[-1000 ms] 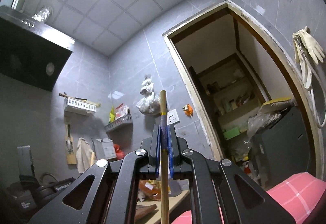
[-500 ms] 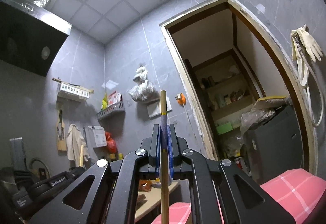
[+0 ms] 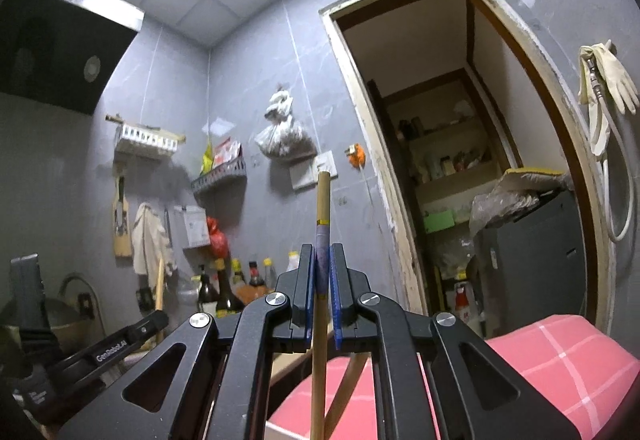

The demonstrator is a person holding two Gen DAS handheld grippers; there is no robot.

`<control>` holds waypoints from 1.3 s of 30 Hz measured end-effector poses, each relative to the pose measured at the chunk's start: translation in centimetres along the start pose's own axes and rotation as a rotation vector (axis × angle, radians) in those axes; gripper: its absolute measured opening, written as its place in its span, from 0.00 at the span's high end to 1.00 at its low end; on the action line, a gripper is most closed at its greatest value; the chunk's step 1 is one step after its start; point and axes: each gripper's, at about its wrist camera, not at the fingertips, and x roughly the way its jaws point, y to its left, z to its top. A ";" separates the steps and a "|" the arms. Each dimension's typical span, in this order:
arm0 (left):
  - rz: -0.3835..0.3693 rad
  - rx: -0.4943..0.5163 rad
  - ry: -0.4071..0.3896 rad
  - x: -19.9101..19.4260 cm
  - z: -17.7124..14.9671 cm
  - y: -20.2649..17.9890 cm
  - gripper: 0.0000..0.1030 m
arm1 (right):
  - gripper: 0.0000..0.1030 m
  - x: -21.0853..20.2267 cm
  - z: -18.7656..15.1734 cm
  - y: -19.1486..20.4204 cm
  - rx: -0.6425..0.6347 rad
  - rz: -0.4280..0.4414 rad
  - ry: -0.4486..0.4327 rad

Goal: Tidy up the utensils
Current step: 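Lift the left tool's chopstick toward the basket while the right tool carries its chopstick there, then lower the chopstick into the basket and open the left tool while the right tool releases its chopstick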

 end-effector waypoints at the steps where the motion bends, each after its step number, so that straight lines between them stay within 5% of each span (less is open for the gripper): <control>1: -0.001 0.009 0.009 -0.1 -0.2 -0.1 0.95 | 0.94 -0.1 0.0 0.1 -0.006 0.002 0.014; 19: -0.047 0.054 0.195 -0.6 -2.7 -1.5 0.92 | 0.92 -1.3 -1.2 0.4 -0.064 -0.005 0.208; 23: -0.057 0.044 0.202 -1.0 -2.4 -1.6 0.84 | 0.75 -1.8 -0.6 0.5 -0.074 -0.002 0.194; 28: -0.076 0.043 0.194 -2.0 -1.6 -2.3 0.70 | 0.72 -2.6 0.5 0.3 -0.091 -0.007 0.163; 30: -0.081 0.049 0.189 -2.3 -1.3 -2.8 0.65 | 0.57 -3.2 1.1 0.2 -0.097 -0.013 0.144; 39: -0.110 0.082 0.170 -4.6 -0.3 -5.6 0.39 | 0.27 -7.0 3.7 -1.7 -0.087 -0.052 0.106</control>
